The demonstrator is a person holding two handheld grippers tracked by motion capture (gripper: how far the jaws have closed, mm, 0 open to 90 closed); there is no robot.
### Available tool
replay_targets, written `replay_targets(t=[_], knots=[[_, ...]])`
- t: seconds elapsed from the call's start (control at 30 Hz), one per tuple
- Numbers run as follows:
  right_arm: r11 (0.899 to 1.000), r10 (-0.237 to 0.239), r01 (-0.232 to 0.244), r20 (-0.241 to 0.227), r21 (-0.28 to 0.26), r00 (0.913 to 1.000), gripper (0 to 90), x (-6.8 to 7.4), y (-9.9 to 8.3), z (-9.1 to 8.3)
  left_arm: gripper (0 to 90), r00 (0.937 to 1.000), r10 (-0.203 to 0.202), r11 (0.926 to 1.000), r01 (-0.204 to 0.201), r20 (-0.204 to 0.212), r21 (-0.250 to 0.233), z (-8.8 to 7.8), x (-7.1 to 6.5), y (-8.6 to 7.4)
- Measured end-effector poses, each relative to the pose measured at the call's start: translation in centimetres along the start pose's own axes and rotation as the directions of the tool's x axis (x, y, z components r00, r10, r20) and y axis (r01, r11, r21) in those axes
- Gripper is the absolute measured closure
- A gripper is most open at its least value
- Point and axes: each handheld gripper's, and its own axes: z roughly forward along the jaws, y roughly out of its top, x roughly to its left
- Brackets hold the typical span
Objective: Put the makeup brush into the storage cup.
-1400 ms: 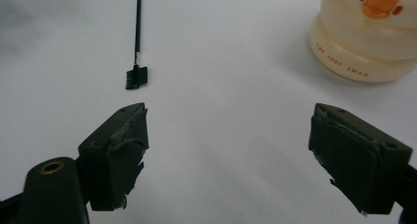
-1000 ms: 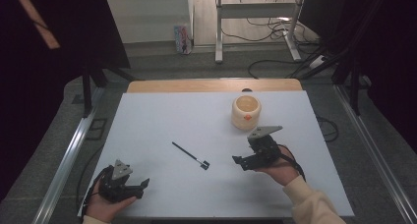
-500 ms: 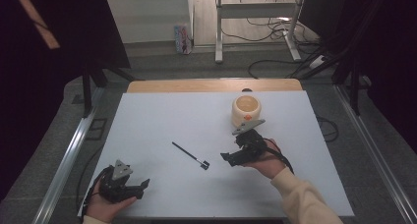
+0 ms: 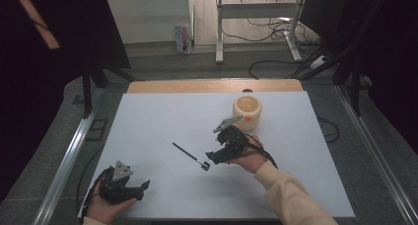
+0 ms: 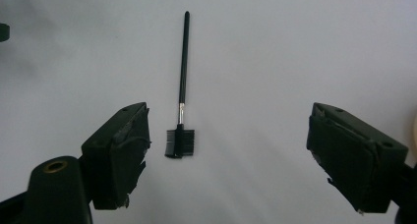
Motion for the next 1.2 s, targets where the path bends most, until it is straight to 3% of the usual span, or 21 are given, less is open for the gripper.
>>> replay_targets(t=[0.6, 0.8, 1.2], knots=[[0.998, 0.008, -0.007, -0.011, 0.061, 0.9999, 16.0, 0.9, 2.5, 2.4, 15.6, 1.0, 0.003, 1.0, -0.003, 0.002, 0.001, 0.0, -0.1, 0.0], [0.994, -0.014, 0.013, 0.005, 0.106, 0.9999, 15.9, 1.4, 3.1, 3.5, 15.6, 1.0, 0.003, 1.0, -0.003, 0.002, 0.001, 0.0, -0.1, 0.0], [0.987, -0.011, 0.009, 0.013, 0.161, 0.9999, 16.7, 2.3, 4.2, 5.1, 15.5, 1.0, 0.006, 1.0, -0.006, -0.002, -0.001, -0.1, -0.1, 0.0]])
